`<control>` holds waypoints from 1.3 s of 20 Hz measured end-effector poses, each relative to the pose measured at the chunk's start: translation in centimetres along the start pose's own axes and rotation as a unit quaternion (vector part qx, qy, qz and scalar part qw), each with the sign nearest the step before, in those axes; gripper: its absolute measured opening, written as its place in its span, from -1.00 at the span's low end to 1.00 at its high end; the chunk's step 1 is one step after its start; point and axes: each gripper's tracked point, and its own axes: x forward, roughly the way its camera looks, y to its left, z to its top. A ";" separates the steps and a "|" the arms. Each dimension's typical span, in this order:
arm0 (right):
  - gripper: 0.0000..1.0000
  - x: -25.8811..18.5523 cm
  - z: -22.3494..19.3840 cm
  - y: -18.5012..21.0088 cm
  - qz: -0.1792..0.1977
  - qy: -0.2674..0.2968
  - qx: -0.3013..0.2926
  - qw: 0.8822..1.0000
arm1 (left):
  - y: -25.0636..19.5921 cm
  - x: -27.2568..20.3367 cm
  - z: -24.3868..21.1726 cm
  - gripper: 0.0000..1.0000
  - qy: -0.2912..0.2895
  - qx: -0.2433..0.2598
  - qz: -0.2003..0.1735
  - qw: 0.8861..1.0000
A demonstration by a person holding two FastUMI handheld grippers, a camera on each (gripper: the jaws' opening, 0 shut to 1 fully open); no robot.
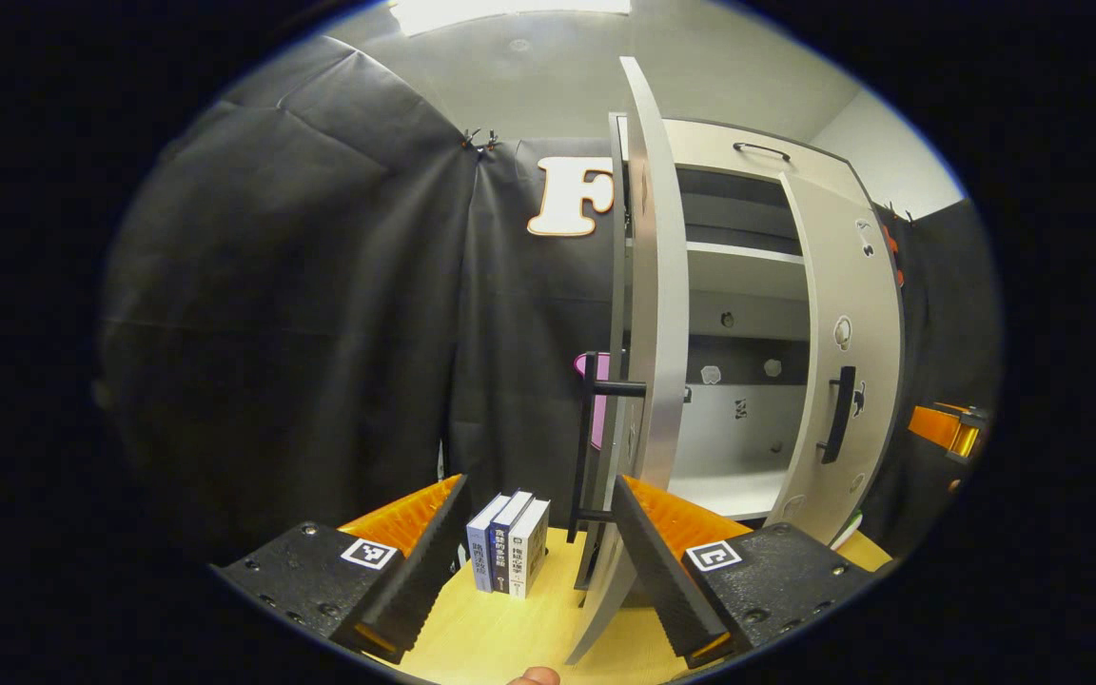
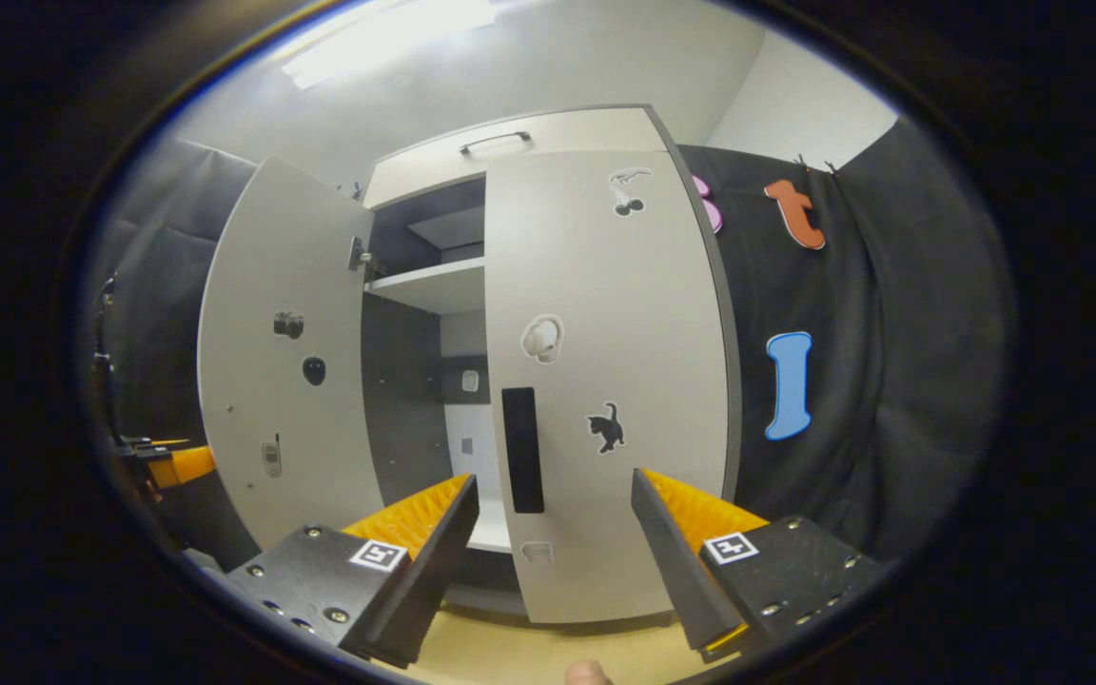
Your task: Grasp the bottle in the cabinet with the left hand and place it on the coaster, then close the right door with the right hand and the left door with the left hand.
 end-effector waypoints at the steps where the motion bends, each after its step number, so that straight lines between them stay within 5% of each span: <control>1: 0.95 0.0 0.0 -0.1 0.000 0.000 0.000 1.000 | 0.0 0.0 0.1 0.89 0.000 0.000 -0.001 1.000; 26: 0.95 -1.8 0.7 -2.9 -0.024 -0.003 -0.009 1.000 | -6.7 0.2 -0.3 0.79 0.000 -0.011 -0.088 0.996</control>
